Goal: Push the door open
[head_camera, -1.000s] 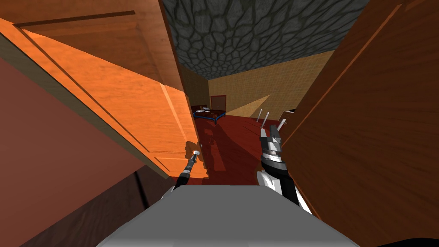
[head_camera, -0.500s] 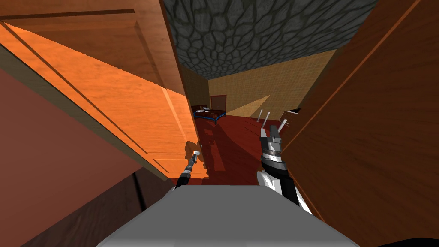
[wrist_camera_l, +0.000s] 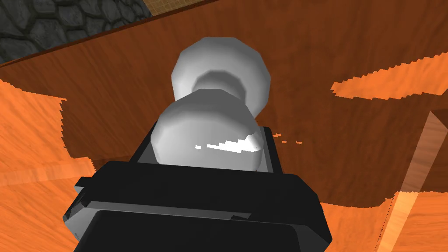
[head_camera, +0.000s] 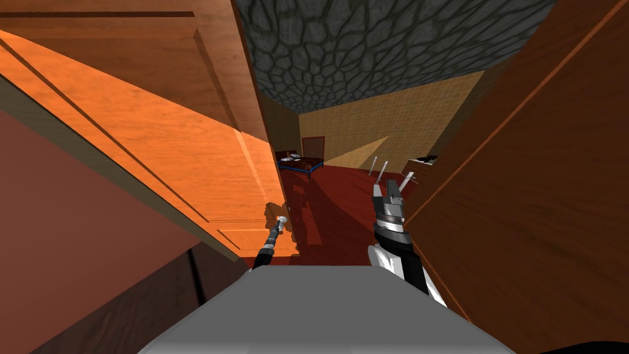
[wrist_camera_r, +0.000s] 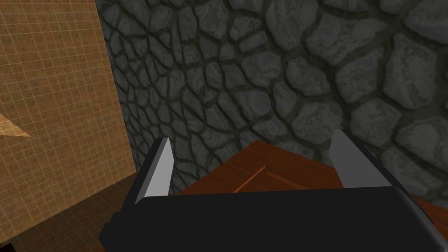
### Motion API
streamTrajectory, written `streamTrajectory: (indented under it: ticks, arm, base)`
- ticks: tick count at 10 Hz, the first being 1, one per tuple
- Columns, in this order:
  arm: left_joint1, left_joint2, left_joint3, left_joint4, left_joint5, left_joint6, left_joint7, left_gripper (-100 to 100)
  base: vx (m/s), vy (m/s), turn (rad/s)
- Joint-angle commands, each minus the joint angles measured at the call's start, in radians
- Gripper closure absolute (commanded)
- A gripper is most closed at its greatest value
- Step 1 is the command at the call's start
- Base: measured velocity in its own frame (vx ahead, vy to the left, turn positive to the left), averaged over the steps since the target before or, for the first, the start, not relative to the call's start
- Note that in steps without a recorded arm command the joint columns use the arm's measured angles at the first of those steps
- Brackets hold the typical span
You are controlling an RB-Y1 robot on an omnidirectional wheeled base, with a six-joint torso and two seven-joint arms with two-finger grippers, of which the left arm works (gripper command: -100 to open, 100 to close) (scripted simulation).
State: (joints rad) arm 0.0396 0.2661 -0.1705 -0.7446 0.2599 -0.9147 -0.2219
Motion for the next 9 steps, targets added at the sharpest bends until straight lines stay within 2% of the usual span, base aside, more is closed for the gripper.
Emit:
streamTrajectory:
  ticks: [1,2,3,4,8,9]
  arm:
    - [0.002,-0.006,0.005,-0.011,0.011,0.004,0.05,100]
    - [0.002,-0.006,0.005,-0.011,0.011,0.004,0.059,100]
    - [0.006,-0.012,0.008,-0.019,0.02,0.008,0.095,100]
    - [0.006,-0.012,0.008,-0.019,0.02,0.008,0.1,100]
    - [0.02,-0.032,0.016,-0.044,0.046,0.02,0.218,100]
    - [0.02,-0.032,0.016,-0.044,0.046,0.02,0.226,100]
  base:
    - [0.055,0.005,0.002]
    - [0.044,0.004,-0.002]
    - [0.053,0.0,0.003]
    - [0.047,-0.002,0.004]
    - [0.061,0.002,0.004]
    - [0.044,0.003,0.002]
